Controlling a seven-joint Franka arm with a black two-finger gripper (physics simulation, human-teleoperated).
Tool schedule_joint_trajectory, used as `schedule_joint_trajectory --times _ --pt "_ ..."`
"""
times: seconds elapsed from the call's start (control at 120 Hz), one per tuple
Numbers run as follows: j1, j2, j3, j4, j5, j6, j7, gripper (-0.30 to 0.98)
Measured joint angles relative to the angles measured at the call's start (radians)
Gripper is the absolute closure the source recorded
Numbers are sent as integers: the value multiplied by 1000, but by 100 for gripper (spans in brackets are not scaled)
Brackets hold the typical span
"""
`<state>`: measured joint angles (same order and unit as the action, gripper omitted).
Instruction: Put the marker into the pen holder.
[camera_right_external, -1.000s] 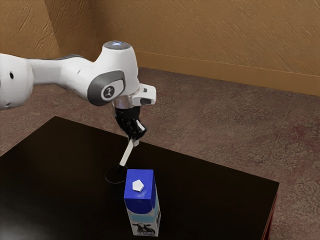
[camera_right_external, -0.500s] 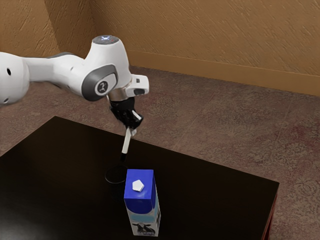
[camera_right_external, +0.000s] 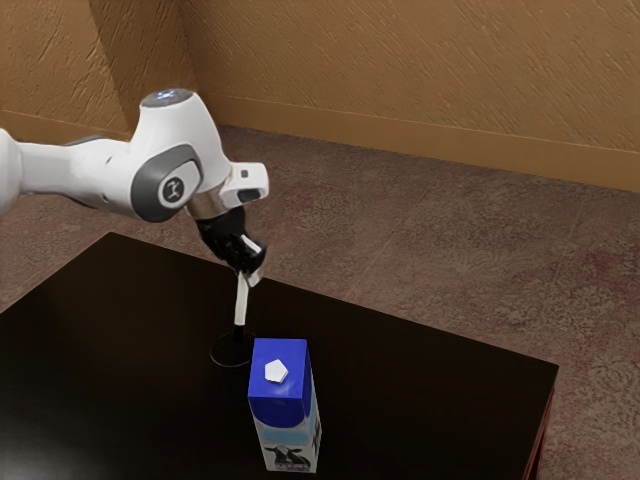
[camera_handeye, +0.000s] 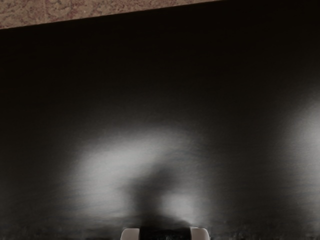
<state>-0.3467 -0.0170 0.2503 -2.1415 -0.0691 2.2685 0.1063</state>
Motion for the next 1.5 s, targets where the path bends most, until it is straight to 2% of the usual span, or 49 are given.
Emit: schedule_joint_trajectory --times 0.325,0.875,1.1,1.5 --pt "14 -32 2 -32 -3 12 22 69" --pt "-8 -105 1 -141 -18 128 59 69" --pt "-8 -104 5 -148 -95 200 112 69" --pt "-6 -108 14 -186 -112 175 169 69"
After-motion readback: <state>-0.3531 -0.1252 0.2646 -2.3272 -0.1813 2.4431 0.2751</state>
